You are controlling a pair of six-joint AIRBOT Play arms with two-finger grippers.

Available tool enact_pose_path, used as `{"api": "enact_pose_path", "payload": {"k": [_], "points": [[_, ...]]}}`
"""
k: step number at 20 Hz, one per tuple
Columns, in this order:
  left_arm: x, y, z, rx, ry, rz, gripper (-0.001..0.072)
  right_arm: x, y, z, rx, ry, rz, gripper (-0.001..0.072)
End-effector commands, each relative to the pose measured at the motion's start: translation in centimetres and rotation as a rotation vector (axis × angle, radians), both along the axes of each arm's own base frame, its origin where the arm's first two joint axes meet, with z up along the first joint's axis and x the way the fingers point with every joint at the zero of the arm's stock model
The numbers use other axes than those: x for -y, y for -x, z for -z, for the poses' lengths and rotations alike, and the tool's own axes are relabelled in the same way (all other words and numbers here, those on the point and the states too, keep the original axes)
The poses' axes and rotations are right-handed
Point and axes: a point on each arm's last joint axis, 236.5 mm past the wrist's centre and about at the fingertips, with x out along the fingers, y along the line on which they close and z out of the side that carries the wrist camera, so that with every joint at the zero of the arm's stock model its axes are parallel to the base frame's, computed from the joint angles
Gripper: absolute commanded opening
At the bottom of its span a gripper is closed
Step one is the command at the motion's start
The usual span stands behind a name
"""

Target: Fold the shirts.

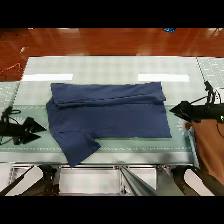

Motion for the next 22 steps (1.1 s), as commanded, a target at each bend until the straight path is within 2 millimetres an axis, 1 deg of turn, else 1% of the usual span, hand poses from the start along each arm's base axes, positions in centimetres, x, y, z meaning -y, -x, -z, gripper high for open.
{"api": "enact_pose_path", "payload": {"k": [1,3,4,7,8,9,10,11,12,13,14,15,16,17,19,20,22], "points": [[3.0,2.4,1.5,-0.043,0.078,-0.011,0.051,-1.8,1.9,-0.3,0.047,-0.038,-0.005,0.0409],[4.1,3.0,2.4,-0.063,0.075,0.016,0.051,-1.8,1.9,-0.4,0.05,-0.039,-0.005,0.0409],[4.6,2.7,2.7,-0.054,0.072,0.02,0.051,-1.8,1.8,-0.4,0.051,-0.041,-0.004,0.0409],[6.8,0.8,3.0,0.013,0.094,0.01,0.051,-1.8,1.7,-0.4,0.051,-0.041,0.003,0.0409],[7.1,0.3,3.2,0.031,0.082,0.019,0.0509,-1.7,1.6,-0.5,0.055,-0.042,0.007,0.0409],[7.6,-0.1,3.3,0.045,0.076,0.036,0.0508,-1.4,1.1,-0.7,0.07,-0.046,0.03,0.0409],[8.2,-0.1,3.4,0.048,0.075,0.058,0.0504,-0.8,0.2,-1.4,0.107,-0.065,0.08,0.0409],[8.5,0.0,3.5,0.048,0.076,0.084,0.0348,0.5,-0.8,-2.1,0.145,-0.077,0.145,0.0409],[8.6,0.1,3.5,0.047,0.081,0.097,0.0028,2.3,-1.1,-2.4,0.165,-0.072,0.208,0.0409],[8.6,0.1,3.5,0.047,0.082,0.098,0.002,4.5,-0.5,-1.9,0.148,-0.038,0.254,0.0409],[8.7,0.2,3.4,0.05,0.086,0.109,0.002,6.8,1.7,-0.3,0.066,0.03,0.274,0.0409],[8.7,0.1,3.3,0.055,0.085,0.117,0.002,8.7,4.8,1.7,-0.069,0.095,0.31,0.0409],[8.6,0.0,3.3,0.059,0.081,0.117,0.002,9.8,7.5,3.3,-0.196,0.139,0.357,0.0409],[8.6,0.0,3.4,0.06,0.08,0.117,0.002,9.4,8.8,4.3,-0.252,0.148,0.347,0.0408],[8.6,0.0,3.3,0.06,0.081,0.117,0.002,6.7,10.1,5.0,-0.308,0.109,0.253,0.0408],[8.6,0.0,3.4,0.059,0.081,0.117,0.002,5.8,10.6,5.3,-0.322,0.106,0.205,0.0408],[8.5,-0.1,3.4,0.062,0.077,0.114,0.002,4.6,10.6,5.6,-0.332,0.098,0.15,0.0409]]}}
